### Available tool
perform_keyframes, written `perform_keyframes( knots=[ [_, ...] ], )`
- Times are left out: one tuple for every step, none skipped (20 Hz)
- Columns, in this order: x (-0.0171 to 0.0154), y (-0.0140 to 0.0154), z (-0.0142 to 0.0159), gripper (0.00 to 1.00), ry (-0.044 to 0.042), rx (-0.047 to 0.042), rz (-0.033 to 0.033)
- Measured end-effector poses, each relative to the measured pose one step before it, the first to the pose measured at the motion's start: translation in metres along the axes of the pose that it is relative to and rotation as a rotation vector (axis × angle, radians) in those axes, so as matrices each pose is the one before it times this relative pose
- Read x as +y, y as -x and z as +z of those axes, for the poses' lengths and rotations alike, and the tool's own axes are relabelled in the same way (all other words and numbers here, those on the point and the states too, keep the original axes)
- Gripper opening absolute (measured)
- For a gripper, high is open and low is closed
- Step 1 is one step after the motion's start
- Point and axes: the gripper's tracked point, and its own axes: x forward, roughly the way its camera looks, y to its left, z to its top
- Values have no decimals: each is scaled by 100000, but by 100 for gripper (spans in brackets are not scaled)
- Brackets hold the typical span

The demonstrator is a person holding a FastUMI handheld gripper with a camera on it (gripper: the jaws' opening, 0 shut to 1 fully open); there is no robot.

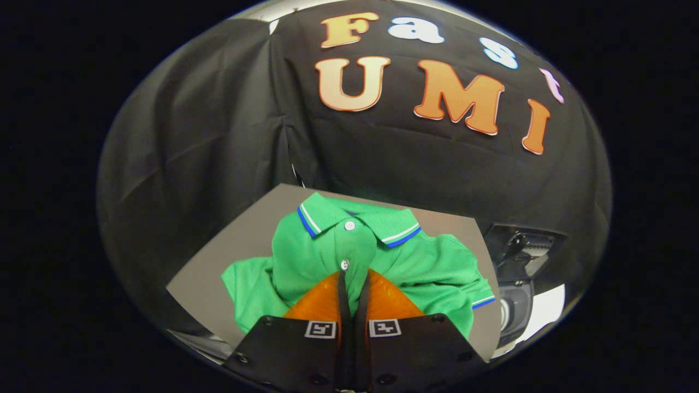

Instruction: Put the clothes into the washing machine and then close the washing machine lid.

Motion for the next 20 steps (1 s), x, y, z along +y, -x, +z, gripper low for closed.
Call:
perform_keyframes(
  knots=[
    [-398, 363, 651, 8, -1988, -1454, 846],
    [-377, 555, 883, 8, -713, -1313, 445],
    [-546, 627, 1112, 8, -38, -1607, 156],
    [-898, 622, 1171, 8, 127, -2084, -127],
    [-1209, 874, 964, 8, -674, -2182, 82],
    [-1097, 927, 984, 8, -1762, -2428, -88],
    [-1246, 774, 1018, 8, -1961, -1755, -186],
    [-1198, 604, 874, 8, -1655, -1170, -430],
    [-1423, 685, 941, 8, -876, -1230, -822],
    [-1658, 959, 847, 8, -175, -1396, -1122],
    [-1771, 764, 929, 8, -158, -2192, -1607],
    [-2024, 660, 525, 8, 27, -1504, -1784],
    [-2063, 565, 604, 8, -833, -1573, -2212],
    [-2019, 550, 489, 8, -1084, -1311, -1936],
    [-2057, 469, 360, 8, -1167, -994, -1820],
    [-1924, 360, 176, 8, -1154, -854, -1909],
    [-2023, 239, 136, 8, -653, -666, -1816],
    [-1820, 42, -49, 8, -320, 37, -1747],
    [-1790, 27, -84, 8, -183, 85, -1416],
    [-1666, -44, -73, 8, -175, -276, -1166]
  ],
)
